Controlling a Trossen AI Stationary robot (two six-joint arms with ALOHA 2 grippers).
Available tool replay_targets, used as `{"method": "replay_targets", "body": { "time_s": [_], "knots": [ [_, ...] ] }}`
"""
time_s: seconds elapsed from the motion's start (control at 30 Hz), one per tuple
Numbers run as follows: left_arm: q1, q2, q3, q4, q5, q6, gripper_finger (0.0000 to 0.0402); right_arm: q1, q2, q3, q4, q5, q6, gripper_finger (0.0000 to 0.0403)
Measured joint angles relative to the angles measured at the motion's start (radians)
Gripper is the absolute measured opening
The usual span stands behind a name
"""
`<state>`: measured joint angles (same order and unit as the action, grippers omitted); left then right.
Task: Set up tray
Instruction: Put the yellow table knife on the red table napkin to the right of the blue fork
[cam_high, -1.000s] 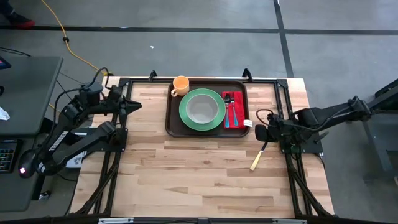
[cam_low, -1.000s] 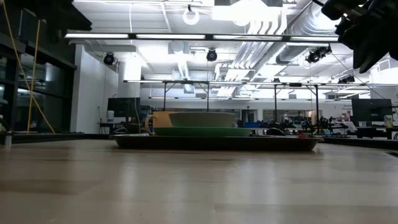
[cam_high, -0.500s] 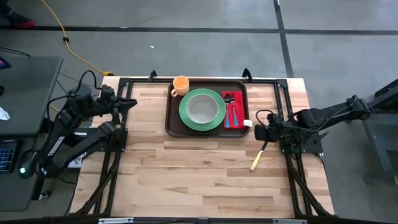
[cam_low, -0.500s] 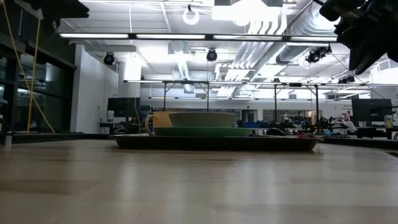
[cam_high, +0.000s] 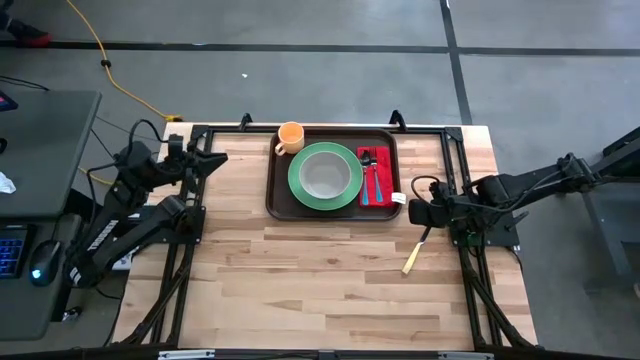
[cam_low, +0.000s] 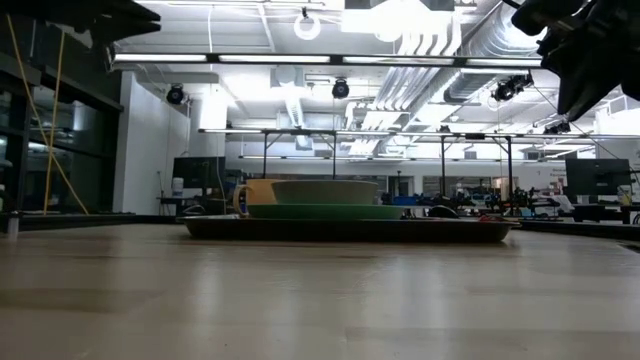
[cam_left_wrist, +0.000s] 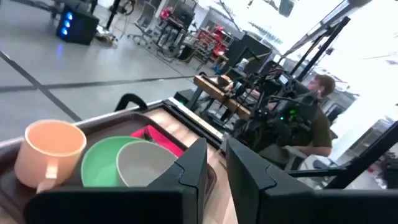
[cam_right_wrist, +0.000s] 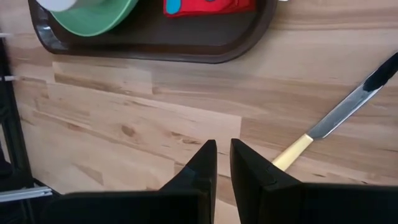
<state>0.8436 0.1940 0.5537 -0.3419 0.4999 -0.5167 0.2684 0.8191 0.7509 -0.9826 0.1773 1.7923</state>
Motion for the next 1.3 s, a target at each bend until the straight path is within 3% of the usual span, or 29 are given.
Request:
{"method": "replay_targets", "body": {
  "time_s": [0.4, 0.6, 0.87, 1.17, 1.3],
  "knots": [
    [0.000, -0.041, -0.033, -0.099, -0.047, 0.069, 0.0092, -0.047, 0.000, 0.000, -0.015, 0.015, 0.006, 0.0023],
    [0.000, -0.098, -0.151, 0.018, -0.061, 0.052, 0.0092, -0.053, 0.000, 0.000, -0.015, 0.013, 0.007, 0.0023],
    [0.000, -0.185, -0.259, 0.045, -0.062, 0.025, 0.0092, -0.080, 0.000, 0.000, -0.015, 0.015, 0.014, 0.0023],
    [0.000, -0.187, -0.345, 0.074, -0.079, 0.074, 0.0092, -0.092, 0.000, 0.000, -0.011, 0.022, 0.015, 0.0023],
    [-0.023, -0.187, -0.418, 0.190, -0.086, 0.086, 0.0092, -0.092, 0.000, 0.000, -0.001, 0.022, 0.017, 0.0023]
  ]
}}
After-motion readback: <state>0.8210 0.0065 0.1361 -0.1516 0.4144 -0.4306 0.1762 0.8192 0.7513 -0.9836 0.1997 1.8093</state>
